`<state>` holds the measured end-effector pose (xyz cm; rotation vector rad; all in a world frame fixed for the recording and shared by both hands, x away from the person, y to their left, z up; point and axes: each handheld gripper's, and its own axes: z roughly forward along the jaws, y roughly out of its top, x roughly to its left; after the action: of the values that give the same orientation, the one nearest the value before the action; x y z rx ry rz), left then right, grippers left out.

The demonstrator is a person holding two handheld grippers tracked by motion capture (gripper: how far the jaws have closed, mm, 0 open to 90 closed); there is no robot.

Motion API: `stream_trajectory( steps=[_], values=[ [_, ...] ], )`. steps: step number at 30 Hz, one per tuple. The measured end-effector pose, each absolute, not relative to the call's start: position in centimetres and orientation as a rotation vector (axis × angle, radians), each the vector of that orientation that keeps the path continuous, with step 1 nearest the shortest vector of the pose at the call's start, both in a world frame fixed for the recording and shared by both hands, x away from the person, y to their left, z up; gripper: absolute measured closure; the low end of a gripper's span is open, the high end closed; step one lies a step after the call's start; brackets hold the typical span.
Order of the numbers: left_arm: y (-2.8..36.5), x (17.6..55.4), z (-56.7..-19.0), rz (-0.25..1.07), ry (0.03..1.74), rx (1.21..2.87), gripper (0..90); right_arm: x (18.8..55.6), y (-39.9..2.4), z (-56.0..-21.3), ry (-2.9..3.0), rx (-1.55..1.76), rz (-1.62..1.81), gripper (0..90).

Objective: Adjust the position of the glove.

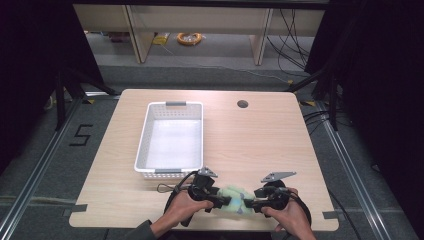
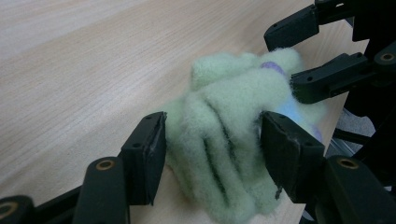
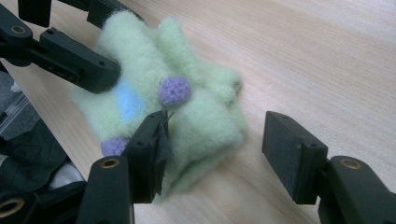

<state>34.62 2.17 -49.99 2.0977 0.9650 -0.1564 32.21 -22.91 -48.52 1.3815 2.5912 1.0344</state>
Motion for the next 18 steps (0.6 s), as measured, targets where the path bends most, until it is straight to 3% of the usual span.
stream_trajectory(
  steps=[18],
  values=[
    [2.00, 34.90, -50.64, -0.138, 0.959, 2.121, 40.6, 32.18, -22.58, -49.27, 2.623, 1.460, 1.076, 45.6]
  ],
)
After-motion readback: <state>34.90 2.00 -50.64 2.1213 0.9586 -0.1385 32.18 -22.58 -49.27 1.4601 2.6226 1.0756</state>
